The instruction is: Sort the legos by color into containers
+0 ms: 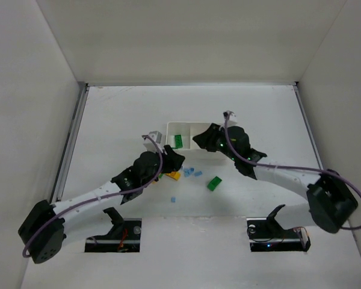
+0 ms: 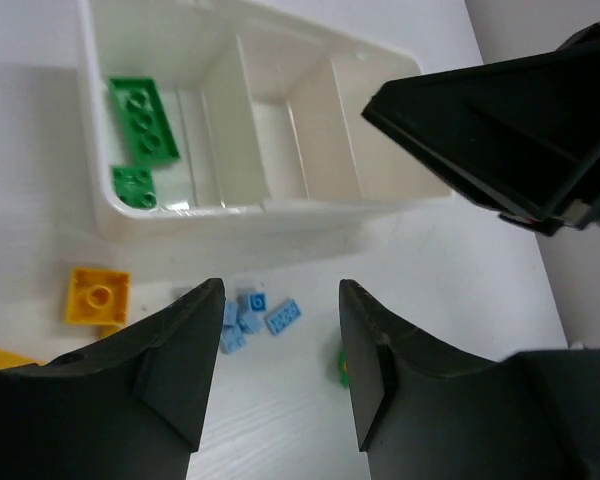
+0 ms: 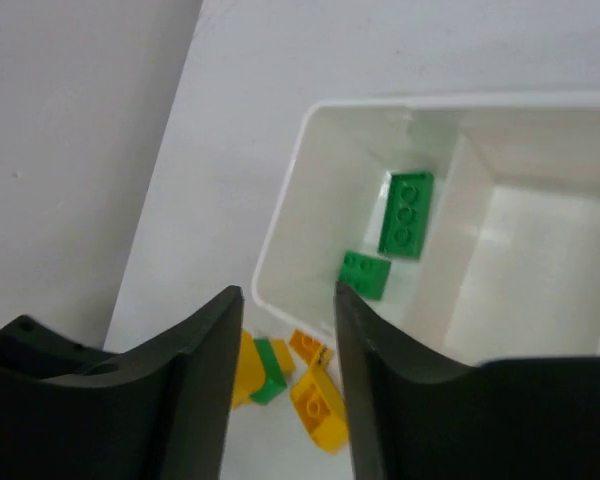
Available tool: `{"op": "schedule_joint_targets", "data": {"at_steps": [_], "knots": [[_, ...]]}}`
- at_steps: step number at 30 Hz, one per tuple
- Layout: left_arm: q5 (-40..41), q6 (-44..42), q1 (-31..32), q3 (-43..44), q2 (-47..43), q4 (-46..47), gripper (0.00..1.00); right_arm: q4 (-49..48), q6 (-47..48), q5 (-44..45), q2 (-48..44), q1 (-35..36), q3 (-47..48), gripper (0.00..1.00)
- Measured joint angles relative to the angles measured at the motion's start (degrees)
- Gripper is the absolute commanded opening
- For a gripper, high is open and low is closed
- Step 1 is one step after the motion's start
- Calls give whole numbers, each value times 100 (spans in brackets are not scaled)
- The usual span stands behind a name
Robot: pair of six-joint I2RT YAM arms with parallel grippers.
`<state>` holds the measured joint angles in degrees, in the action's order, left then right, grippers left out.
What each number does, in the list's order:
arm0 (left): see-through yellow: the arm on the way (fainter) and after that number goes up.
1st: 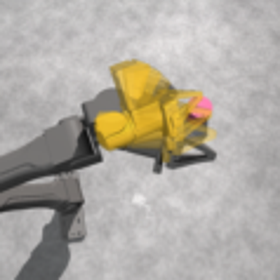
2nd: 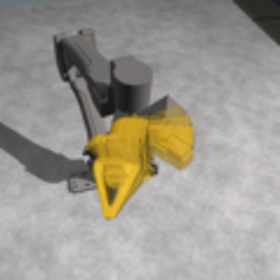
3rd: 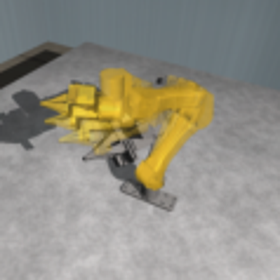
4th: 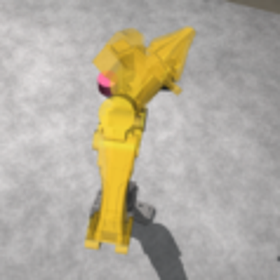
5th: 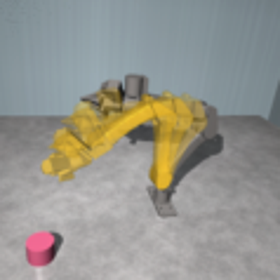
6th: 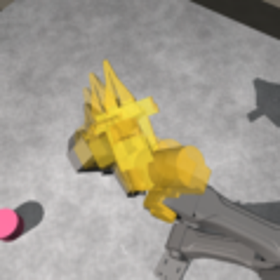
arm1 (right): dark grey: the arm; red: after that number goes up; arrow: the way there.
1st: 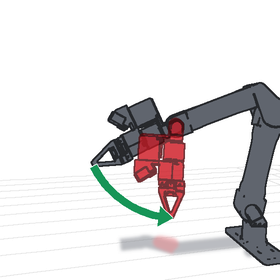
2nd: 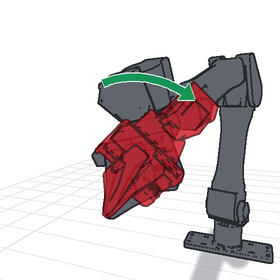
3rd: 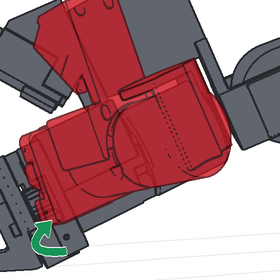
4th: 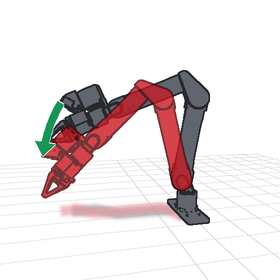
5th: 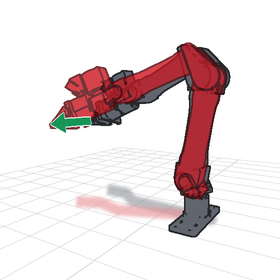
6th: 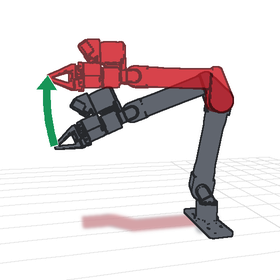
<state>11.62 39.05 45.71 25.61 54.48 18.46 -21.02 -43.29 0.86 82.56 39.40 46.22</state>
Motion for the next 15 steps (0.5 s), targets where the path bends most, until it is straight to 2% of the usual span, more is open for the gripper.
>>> {"op": "schedule_joint_targets", "data": {"at_steps": [2, 5, 7, 10, 15], "knots": [[-72, 0, 352, 9, 251, -2, 50, 74, 9, 116, -730, -11, -654, 33], [-162, -31, 922, 127, 846, -50, 54, 417, 4, 328, -1742, -103, -1460, 33], [-205, -85, 1292, 284, 1272, -94, 58, 741, 4, 525, -2330, -236, -1856, 37], [-219, -225, 1801, 577, 1821, -118, 64, 1119, -4, 765, -2942, -487, -2216, 49], [-101, -551, 2376, 918, 2264, -107, 67, 1344, -26, 861, -3261, -861, -2465, 60]]}}
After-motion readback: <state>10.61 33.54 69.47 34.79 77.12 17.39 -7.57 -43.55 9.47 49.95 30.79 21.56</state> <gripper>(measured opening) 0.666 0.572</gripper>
